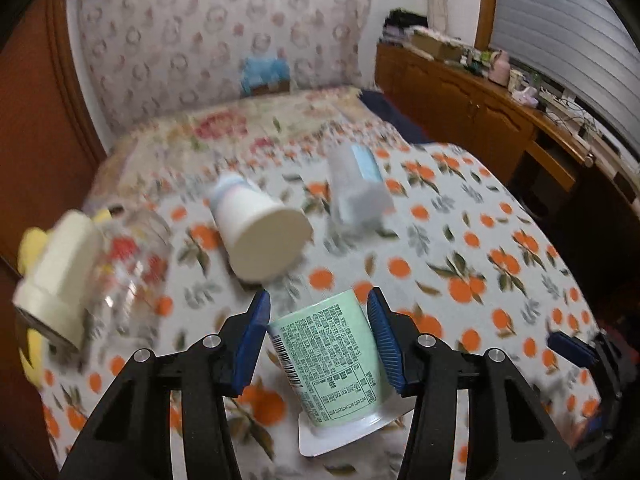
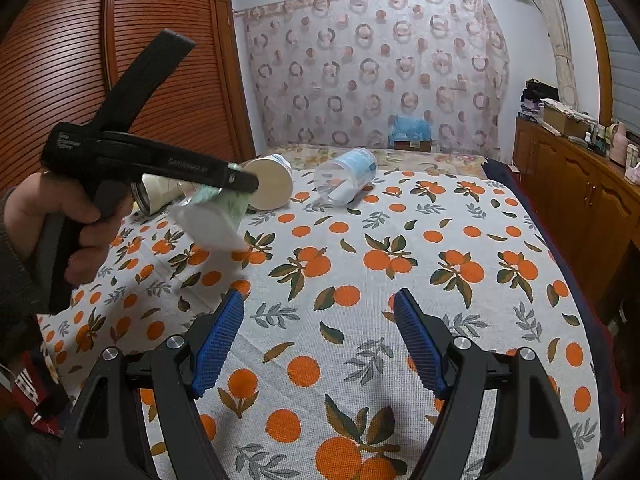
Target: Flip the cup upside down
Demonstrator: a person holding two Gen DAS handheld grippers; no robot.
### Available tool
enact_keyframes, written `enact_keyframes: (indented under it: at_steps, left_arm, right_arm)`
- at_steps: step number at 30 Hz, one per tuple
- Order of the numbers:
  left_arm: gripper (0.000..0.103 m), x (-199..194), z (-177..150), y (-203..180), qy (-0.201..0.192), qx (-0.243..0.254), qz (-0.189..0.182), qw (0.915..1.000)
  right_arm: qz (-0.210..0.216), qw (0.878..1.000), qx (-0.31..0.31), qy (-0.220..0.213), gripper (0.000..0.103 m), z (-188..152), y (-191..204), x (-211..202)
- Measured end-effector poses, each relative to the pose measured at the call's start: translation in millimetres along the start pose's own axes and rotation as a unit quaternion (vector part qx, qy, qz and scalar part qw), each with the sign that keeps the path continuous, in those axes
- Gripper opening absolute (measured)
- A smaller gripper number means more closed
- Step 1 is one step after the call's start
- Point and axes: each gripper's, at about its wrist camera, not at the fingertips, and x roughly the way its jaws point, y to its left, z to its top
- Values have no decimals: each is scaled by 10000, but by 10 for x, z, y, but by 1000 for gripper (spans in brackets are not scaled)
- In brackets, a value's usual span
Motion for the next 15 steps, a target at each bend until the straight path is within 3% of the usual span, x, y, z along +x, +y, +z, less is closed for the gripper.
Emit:
enact_keyframes:
  at_steps: [4,15]
  left_arm:
    - [48,72,44,-18,-330,252,387,9984]
    - [48,205,-65,51,-440,293,597,9968]
  right_arm:
    - [11,10000,35,1,79,-2,-6,0]
    - [9,10000,44,0,79,-9,-14,-1]
